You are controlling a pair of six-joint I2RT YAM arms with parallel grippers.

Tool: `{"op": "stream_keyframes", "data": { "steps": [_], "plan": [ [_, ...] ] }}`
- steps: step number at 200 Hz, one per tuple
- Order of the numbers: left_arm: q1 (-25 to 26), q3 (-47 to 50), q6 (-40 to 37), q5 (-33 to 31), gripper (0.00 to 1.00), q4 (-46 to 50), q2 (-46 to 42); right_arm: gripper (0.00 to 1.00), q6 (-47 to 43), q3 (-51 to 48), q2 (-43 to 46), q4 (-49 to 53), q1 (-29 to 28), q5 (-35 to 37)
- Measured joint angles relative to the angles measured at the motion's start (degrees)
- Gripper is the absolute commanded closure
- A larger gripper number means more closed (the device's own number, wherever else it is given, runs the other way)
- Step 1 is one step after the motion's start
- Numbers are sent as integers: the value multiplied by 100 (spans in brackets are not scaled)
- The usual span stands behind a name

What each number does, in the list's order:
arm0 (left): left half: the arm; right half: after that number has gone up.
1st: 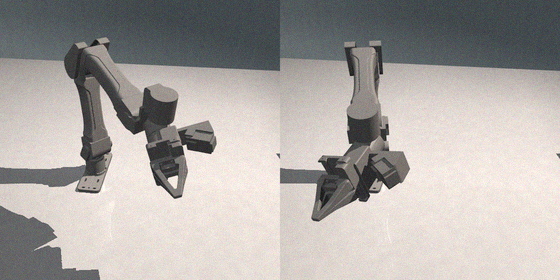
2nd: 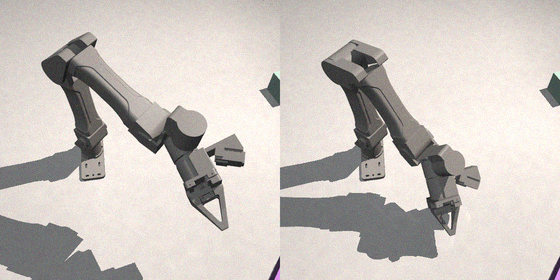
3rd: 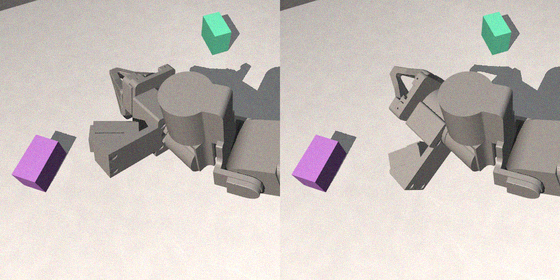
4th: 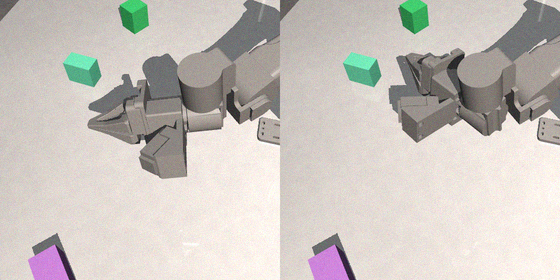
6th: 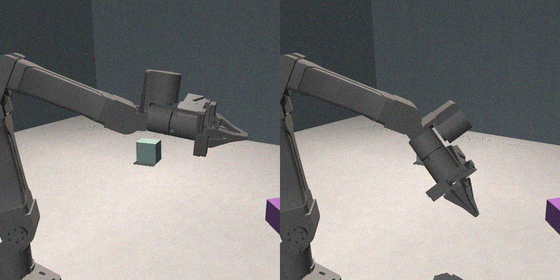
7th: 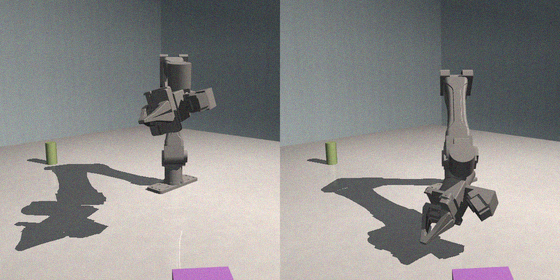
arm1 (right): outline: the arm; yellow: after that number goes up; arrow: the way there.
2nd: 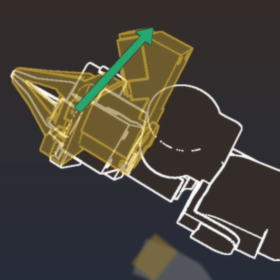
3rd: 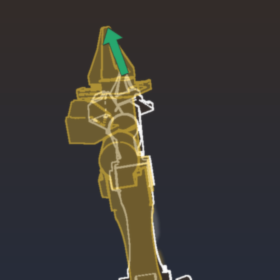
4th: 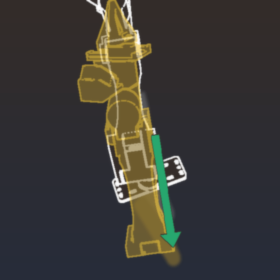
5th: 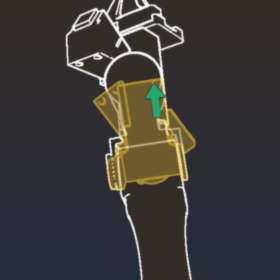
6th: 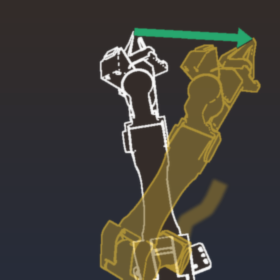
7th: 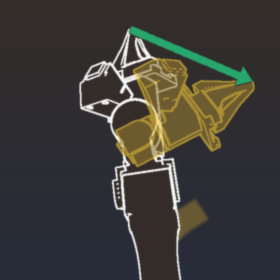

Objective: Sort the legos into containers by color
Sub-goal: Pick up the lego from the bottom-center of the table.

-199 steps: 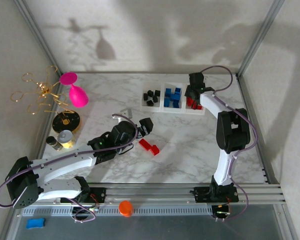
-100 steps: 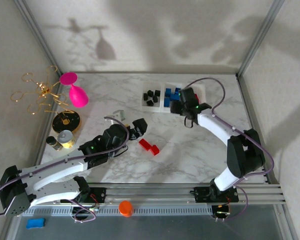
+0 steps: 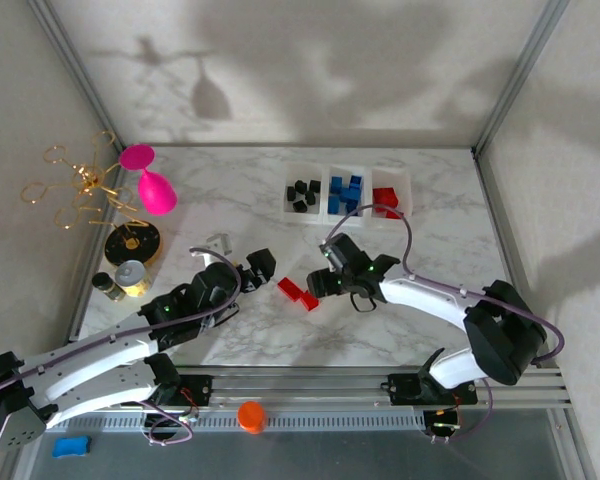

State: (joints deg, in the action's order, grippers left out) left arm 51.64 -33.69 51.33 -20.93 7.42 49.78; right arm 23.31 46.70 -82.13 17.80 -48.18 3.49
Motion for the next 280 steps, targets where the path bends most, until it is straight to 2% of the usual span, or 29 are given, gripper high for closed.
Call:
{"op": "stream_keyframes", "data": {
  "steps": [27,48,97,193,240,280],
  "plan": [
    [0,111,63,-15,0,144,-57,23,-2,-96,-4,-140,-511,-31],
    [0,201,125,-28,1,195,-192,26,4,-98,-131,-267,-835,33],
    [0,321,199,-105,0,282,-398,38,26,-98,-608,-365,-984,341],
    [0,363,254,-105,0,289,-404,66,85,-31,-922,-514,-986,470],
    [0,363,251,-105,1,273,-404,69,212,177,-772,-352,-844,529],
    [0,299,201,-103,1,221,-269,70,243,610,-501,28,-20,555]
  ]
}}
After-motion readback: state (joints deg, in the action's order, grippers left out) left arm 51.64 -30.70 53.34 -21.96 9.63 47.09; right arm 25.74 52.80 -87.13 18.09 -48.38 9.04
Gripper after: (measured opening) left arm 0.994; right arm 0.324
